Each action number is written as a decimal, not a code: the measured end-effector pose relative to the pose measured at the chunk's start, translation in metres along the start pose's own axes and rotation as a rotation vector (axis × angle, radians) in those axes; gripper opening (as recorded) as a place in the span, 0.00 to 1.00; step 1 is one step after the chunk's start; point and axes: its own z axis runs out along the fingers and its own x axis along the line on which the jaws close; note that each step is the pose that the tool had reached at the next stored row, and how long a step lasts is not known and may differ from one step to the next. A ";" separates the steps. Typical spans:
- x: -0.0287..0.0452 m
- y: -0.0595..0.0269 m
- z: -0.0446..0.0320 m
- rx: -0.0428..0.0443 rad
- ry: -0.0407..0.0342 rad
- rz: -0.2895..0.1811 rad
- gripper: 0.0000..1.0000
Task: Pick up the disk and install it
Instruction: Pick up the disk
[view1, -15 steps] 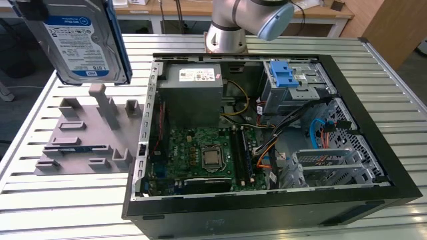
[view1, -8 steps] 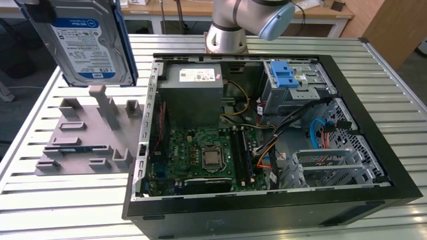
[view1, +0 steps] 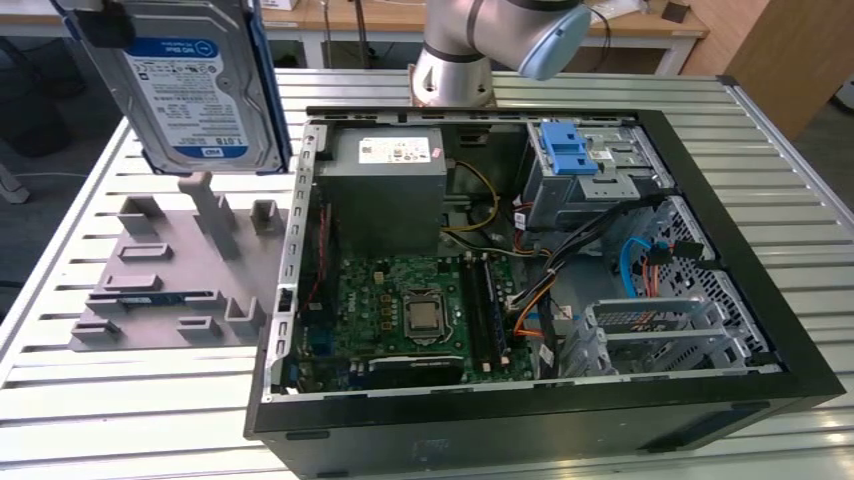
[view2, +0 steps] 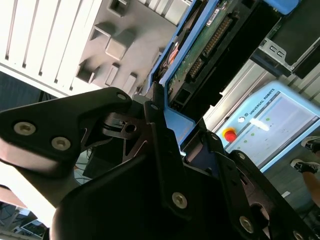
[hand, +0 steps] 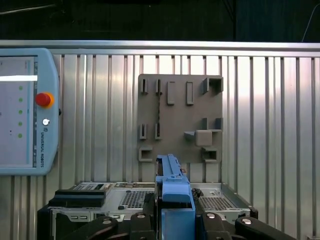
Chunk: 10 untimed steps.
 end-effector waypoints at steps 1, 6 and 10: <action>0.0000 -0.0014 0.0000 0.0000 0.0001 0.000 0.36; 0.0002 -0.0070 0.0000 -0.0001 0.0009 0.000 0.36; 0.0002 -0.0126 0.0002 0.0001 0.0015 0.000 0.36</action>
